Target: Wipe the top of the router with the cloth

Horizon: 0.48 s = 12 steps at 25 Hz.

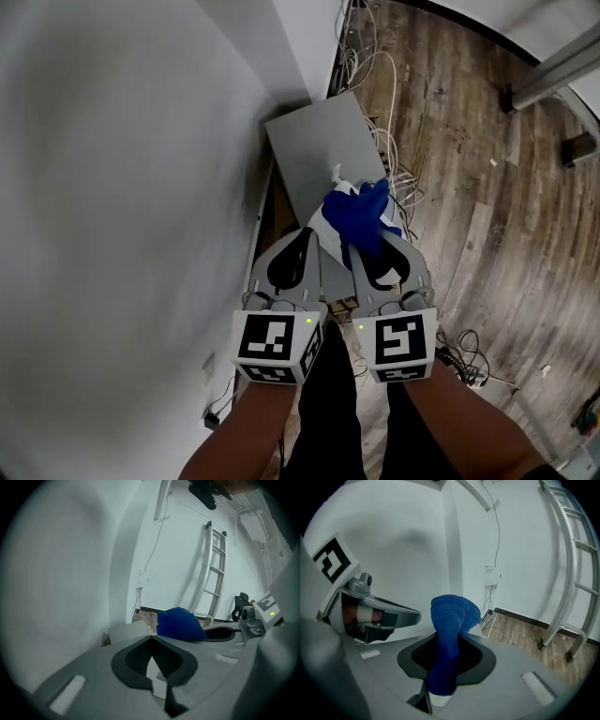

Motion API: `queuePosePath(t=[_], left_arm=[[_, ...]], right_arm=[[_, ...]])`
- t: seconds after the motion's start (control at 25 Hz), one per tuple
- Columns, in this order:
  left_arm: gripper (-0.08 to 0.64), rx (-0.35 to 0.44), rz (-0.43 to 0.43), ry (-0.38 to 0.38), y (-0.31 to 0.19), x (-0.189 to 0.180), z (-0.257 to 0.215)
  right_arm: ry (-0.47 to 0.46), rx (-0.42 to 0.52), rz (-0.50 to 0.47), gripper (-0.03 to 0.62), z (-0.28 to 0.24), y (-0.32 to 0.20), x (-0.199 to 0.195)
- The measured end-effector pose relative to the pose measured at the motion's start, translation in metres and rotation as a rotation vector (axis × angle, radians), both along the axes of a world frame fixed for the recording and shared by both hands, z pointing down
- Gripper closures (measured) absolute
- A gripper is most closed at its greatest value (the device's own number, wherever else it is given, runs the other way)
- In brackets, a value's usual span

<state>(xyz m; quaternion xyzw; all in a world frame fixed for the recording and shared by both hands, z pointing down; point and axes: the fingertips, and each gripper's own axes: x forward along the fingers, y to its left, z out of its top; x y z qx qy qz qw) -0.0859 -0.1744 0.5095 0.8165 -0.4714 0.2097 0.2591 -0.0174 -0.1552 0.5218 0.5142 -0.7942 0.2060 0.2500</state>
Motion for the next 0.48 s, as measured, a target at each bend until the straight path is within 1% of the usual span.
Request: queuePosePath(t=[0.16, 0.36, 0.48], left_arm=[[0.559, -0.024, -0.025, -0.009, -0.003, -0.021, 0.031], [0.559, -0.036, -0.015, 0.001, -0.002, -0.024, 0.05], [0.559, -0.051, -0.009, 0.009, 0.001, -0.022, 0.051]], right_arm=[[0.028, -0.011, 0.005, 0.476, 0.047, -0.021, -0.014], [0.064, -0.032, -0.005, 0.476, 0.088, -0.03, -0.021], [0.072, -0.047, -0.043, 0.477, 0.103, -0.021, -0.032]])
